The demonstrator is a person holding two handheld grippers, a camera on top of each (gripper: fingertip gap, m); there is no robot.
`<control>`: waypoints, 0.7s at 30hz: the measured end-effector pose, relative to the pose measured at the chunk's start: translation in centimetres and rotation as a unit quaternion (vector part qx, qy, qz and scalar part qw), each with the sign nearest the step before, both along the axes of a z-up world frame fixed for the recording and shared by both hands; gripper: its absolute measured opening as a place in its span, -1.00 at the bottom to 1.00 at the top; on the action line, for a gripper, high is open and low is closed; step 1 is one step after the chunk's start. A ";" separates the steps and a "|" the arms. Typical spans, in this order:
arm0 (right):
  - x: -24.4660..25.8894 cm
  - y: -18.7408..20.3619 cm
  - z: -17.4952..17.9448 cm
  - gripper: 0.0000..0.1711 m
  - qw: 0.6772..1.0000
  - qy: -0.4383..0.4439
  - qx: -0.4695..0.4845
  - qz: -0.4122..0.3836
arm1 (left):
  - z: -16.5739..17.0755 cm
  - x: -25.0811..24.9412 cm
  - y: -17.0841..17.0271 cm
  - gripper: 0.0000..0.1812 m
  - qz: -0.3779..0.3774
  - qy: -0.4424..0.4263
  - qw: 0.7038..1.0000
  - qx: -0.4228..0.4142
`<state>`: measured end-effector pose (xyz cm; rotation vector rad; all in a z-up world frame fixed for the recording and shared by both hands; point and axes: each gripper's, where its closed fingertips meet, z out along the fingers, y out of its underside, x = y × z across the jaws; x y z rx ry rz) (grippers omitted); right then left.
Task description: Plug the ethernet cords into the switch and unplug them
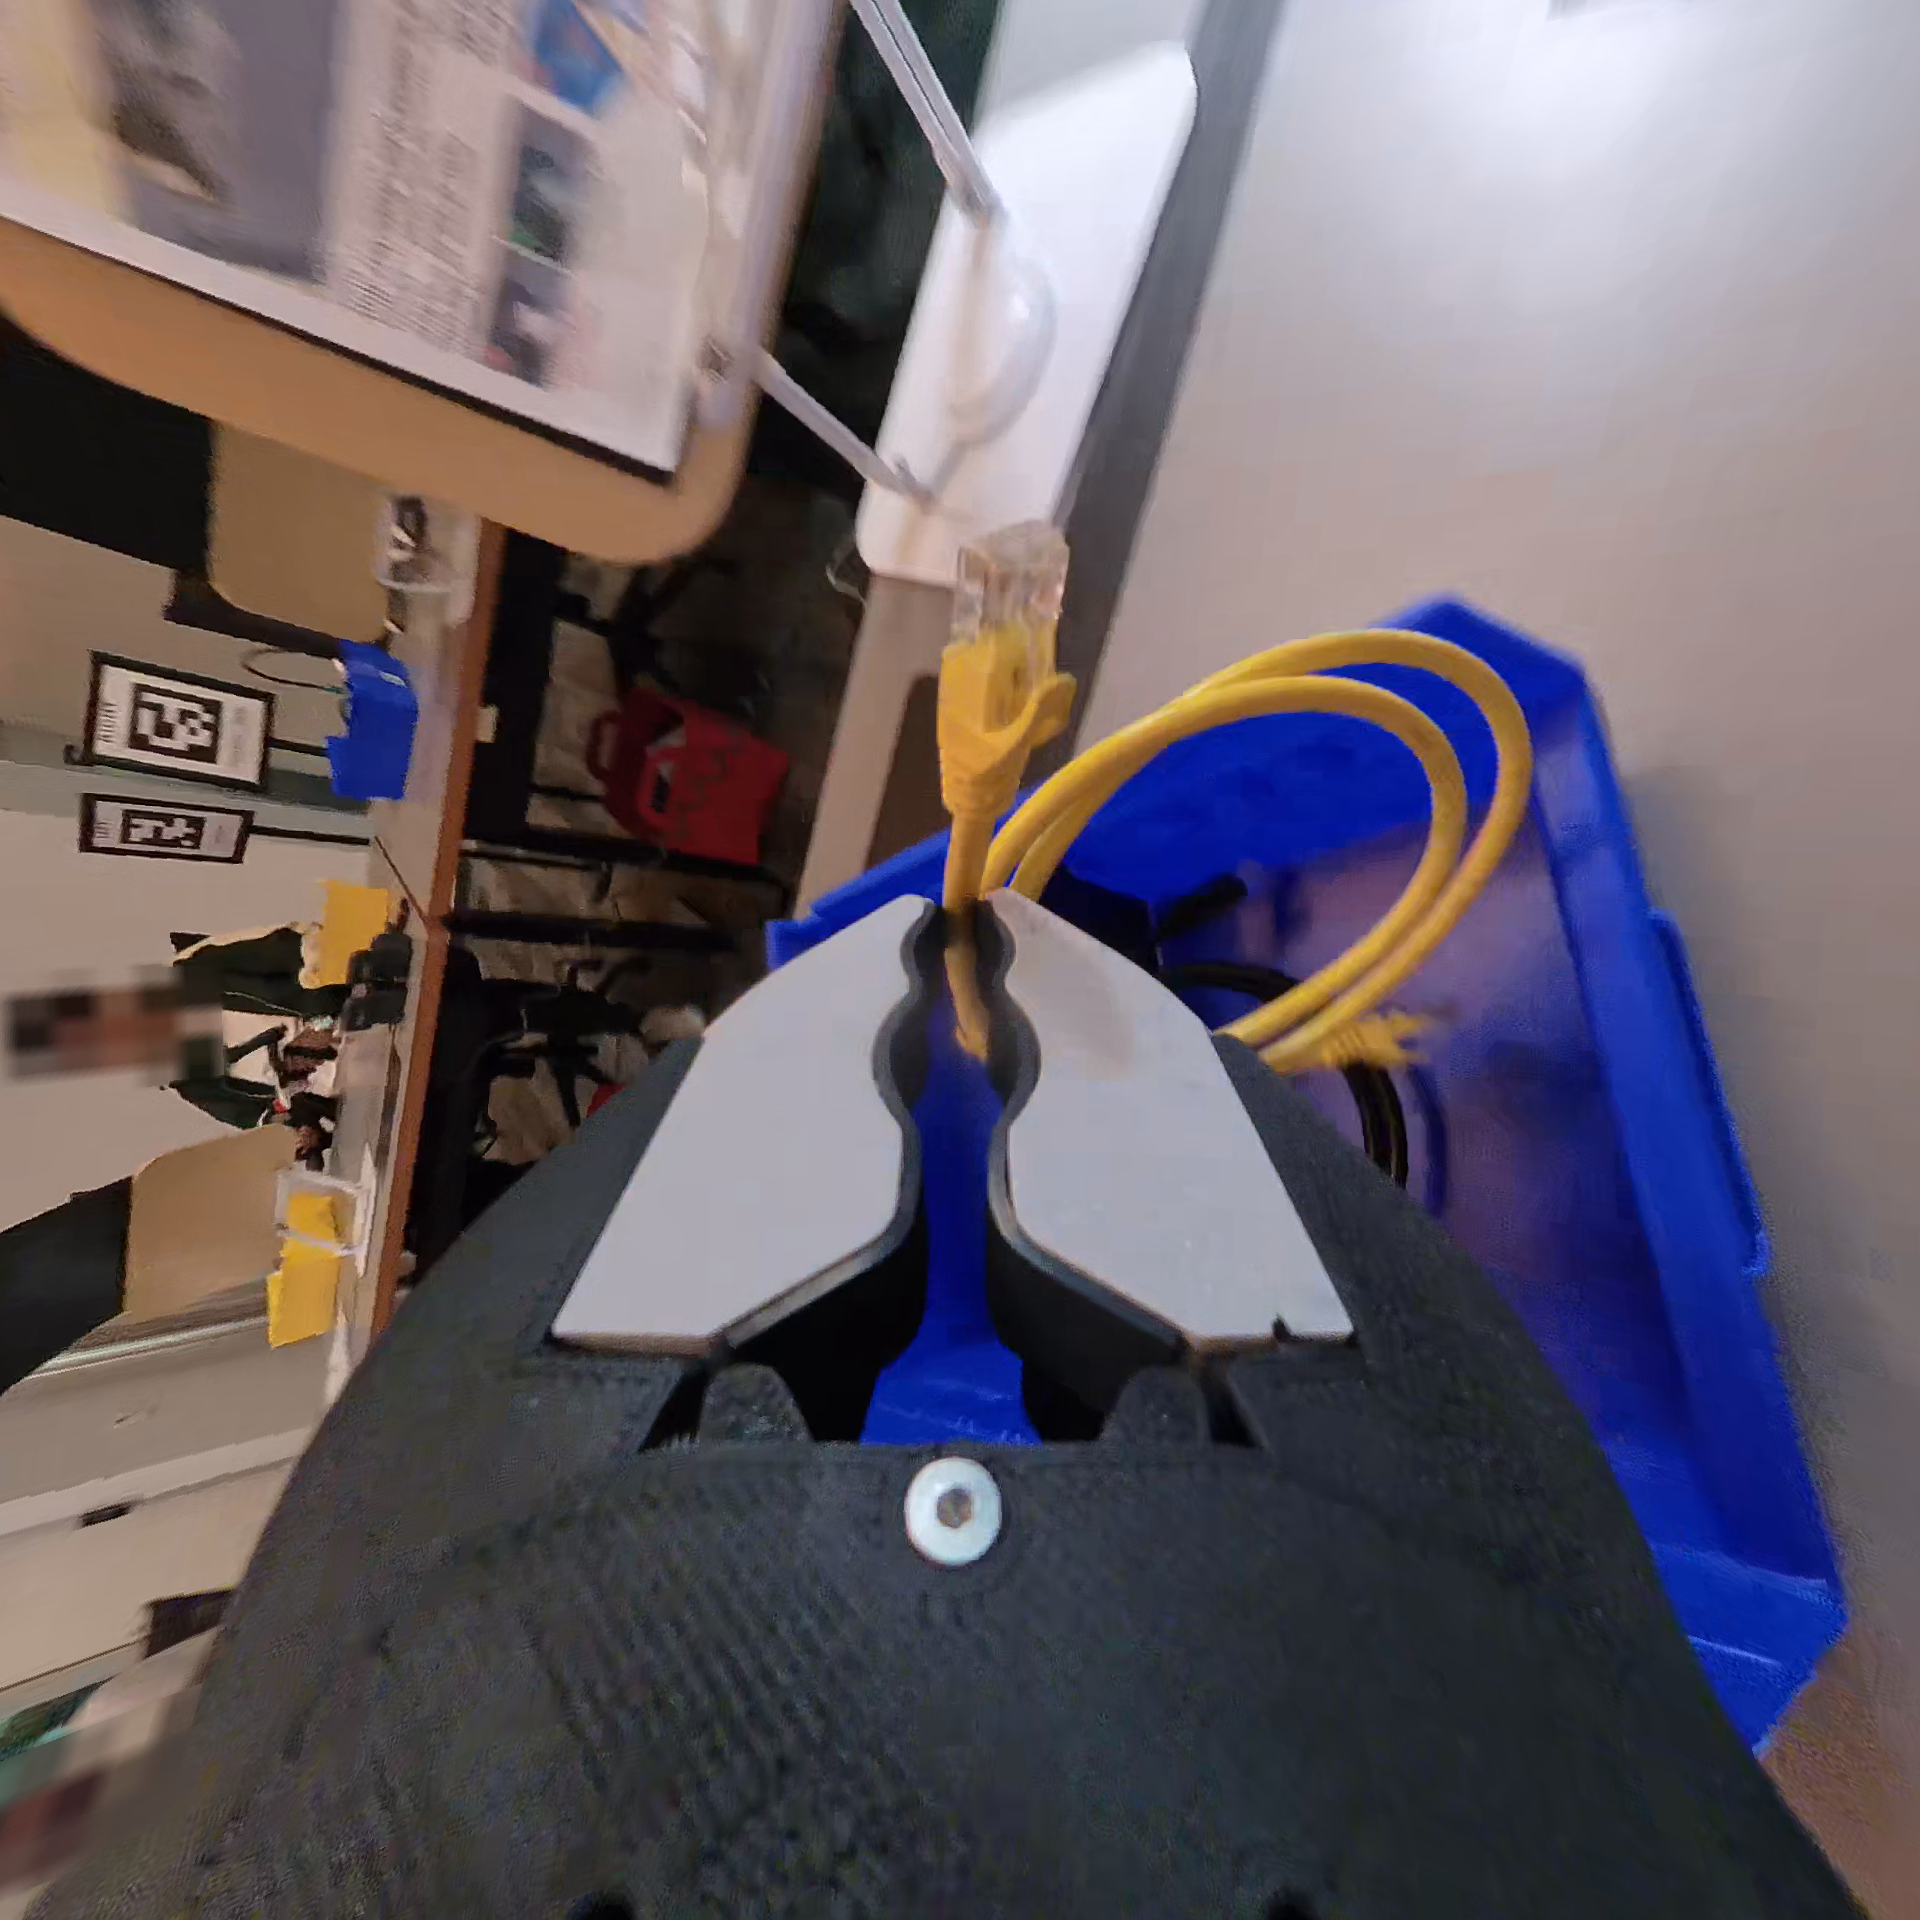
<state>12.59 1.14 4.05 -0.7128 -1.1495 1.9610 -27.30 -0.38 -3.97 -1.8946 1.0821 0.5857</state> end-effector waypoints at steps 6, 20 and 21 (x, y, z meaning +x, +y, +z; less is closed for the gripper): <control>0.0 -1.1 0.2 -0.67 1.000 -0.004 0.012 0.019 | 6.4 5.2 -2.8 -0.93 -0.089 -0.199 0.975 0.045; -2.9 -4.6 -3.6 -0.68 0.987 -0.094 0.039 0.124 | 0.9 28.4 -10.9 -0.94 -0.347 -0.549 0.675 -0.350; -3.2 -5.0 -3.9 -0.68 0.985 -0.104 0.044 0.133 | 0.4 29.4 -11.1 -0.94 -0.352 -0.560 0.651 -0.373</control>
